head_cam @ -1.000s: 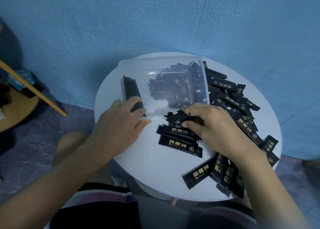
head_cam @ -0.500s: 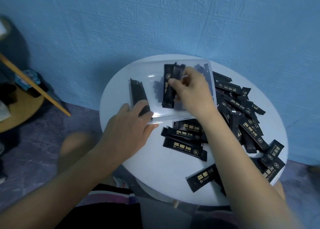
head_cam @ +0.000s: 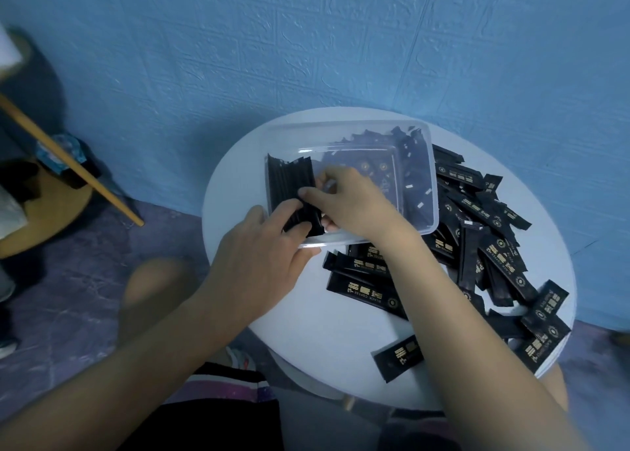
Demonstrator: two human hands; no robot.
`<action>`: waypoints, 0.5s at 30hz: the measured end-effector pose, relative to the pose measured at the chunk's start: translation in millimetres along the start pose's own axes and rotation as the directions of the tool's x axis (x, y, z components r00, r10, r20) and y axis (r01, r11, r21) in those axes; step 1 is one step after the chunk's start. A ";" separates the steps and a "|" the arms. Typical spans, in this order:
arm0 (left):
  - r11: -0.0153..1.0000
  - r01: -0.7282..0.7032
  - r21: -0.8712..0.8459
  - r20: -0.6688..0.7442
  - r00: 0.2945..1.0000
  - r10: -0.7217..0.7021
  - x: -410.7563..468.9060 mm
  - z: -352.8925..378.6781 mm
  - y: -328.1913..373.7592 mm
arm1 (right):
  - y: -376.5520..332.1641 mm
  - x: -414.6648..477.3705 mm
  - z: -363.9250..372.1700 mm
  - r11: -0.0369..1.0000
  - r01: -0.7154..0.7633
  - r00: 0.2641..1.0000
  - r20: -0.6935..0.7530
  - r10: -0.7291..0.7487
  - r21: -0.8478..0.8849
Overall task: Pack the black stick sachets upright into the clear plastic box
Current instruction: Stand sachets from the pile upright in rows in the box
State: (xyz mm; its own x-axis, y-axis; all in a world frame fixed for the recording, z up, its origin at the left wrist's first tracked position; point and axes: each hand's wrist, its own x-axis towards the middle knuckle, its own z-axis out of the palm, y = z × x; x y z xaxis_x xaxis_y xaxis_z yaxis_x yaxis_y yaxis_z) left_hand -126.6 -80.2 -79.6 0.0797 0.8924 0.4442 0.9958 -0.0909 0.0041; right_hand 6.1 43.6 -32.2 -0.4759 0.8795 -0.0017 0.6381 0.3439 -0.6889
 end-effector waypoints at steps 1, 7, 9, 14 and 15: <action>1.000 -0.006 0.004 -0.007 1.000 0.006 -0.1 0.1 -0.3 | 3.7 0.8 0.1 1.000 0.013 1.000 0.008 -0.014 0.022; 0.999 -0.022 0.025 -0.028 0.999 0.023 -1.5 0.2 0.9 | 10.2 3.2 3.8 0.988 0.049 0.999 0.015 -0.051 0.144; 0.999 -0.024 0.022 -0.033 0.999 0.024 -2.6 -0.4 0.6 | 9.0 4.0 4.8 0.985 0.042 0.999 0.011 -0.044 0.165; 1.000 0.024 -0.004 -0.029 0.999 -0.024 -5.8 0.2 1.9 | 9.1 3.3 4.5 0.987 0.025 0.999 0.029 -0.030 0.156; 0.999 0.031 -0.010 -0.029 0.999 -0.031 -6.1 0.3 2.1 | 8.1 2.6 4.6 0.988 0.020 0.999 0.041 -0.027 0.156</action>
State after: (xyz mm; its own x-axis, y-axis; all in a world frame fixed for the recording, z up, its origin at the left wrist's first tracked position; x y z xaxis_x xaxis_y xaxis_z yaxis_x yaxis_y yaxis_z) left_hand -125.0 -85.6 -82.6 0.0472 0.8814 0.4700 0.9973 -0.0678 0.0269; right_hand 7.2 47.2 -41.1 -0.5176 0.8556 -0.0129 0.5259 0.3062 -0.7935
